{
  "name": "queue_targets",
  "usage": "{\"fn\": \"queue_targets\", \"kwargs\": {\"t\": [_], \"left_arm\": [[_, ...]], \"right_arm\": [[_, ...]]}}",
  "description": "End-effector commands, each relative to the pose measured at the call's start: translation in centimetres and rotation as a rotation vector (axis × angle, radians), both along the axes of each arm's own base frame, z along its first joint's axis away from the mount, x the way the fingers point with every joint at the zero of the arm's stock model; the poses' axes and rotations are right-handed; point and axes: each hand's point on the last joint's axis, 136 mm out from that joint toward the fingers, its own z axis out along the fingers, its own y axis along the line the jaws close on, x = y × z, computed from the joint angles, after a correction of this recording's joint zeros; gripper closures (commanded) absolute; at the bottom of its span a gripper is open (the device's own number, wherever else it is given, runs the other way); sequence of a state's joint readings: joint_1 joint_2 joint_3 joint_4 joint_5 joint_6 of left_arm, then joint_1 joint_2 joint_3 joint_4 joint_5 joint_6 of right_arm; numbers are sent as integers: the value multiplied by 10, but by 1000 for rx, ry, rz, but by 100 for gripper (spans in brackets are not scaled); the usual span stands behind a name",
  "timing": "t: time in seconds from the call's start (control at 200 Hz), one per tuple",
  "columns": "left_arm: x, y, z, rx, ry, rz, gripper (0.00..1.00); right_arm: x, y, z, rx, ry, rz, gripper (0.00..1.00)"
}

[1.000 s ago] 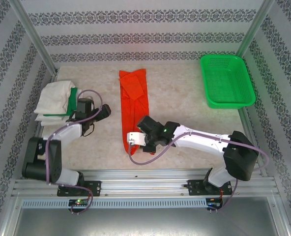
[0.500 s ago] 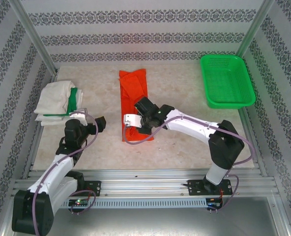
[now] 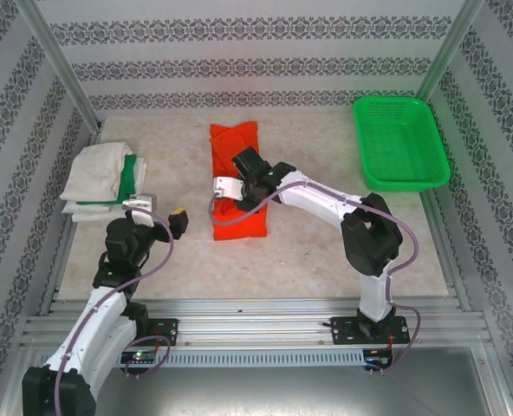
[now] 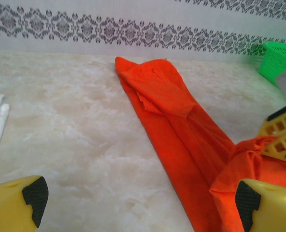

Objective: Fold and stack the t-shirts

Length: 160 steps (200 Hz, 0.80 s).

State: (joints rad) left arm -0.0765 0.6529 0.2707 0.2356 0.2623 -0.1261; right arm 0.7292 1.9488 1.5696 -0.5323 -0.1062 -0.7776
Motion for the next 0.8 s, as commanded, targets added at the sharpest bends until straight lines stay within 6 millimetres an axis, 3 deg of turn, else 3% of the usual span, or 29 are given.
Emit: {"fn": "queue_targets", "kwargs": {"t": [0.0,0.794], "left_arm": [[-6,3,-7,59,16,-5,0],[-5,13,-15,106,41,40,0]], "right_arm": [[15,6,3,15,-5,24,100],[77,10,-22,-40,-64,-36,100]]}}
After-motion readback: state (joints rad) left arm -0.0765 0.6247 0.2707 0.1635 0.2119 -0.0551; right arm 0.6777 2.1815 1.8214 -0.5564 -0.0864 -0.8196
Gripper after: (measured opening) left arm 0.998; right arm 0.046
